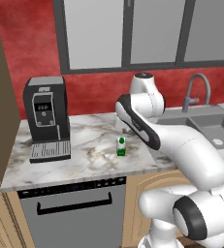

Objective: Move the drinks to the dining counter.

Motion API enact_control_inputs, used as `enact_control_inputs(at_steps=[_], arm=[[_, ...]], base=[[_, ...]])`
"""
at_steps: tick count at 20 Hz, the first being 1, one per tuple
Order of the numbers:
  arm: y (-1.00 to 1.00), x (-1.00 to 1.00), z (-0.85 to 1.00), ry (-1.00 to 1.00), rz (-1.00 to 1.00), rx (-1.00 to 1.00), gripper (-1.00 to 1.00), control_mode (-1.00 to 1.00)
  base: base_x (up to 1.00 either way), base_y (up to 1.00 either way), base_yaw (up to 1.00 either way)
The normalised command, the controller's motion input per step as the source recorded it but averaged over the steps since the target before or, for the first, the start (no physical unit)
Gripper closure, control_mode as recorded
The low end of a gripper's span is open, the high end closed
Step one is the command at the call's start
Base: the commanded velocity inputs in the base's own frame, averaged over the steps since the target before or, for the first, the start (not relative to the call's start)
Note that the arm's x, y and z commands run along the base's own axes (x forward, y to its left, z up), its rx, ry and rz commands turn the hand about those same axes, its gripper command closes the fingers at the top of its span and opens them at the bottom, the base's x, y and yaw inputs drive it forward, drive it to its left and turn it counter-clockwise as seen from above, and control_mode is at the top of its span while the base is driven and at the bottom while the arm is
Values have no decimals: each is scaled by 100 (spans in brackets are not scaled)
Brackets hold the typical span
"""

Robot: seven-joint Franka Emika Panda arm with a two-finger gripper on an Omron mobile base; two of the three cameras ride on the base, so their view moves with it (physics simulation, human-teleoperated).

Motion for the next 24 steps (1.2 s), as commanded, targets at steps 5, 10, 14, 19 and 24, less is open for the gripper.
enact_control_inputs(at_steps=[5, 10, 14, 19, 24], arm=[[2, 25, -10, 0, -2, 0, -100, -100], [2, 22, -7, 0, -3, 0, -100, -100], [0, 16, -9, 0, -3, 0, -100, -100], [2, 16, -14, 0, -3, 0, -100, -100], [2, 10, -14, 0, -3, 0, -100, -100]], base=[[0, 0, 0], [0, 0, 0], [0, 0, 0], [0, 0, 0], [0, 0, 0]])
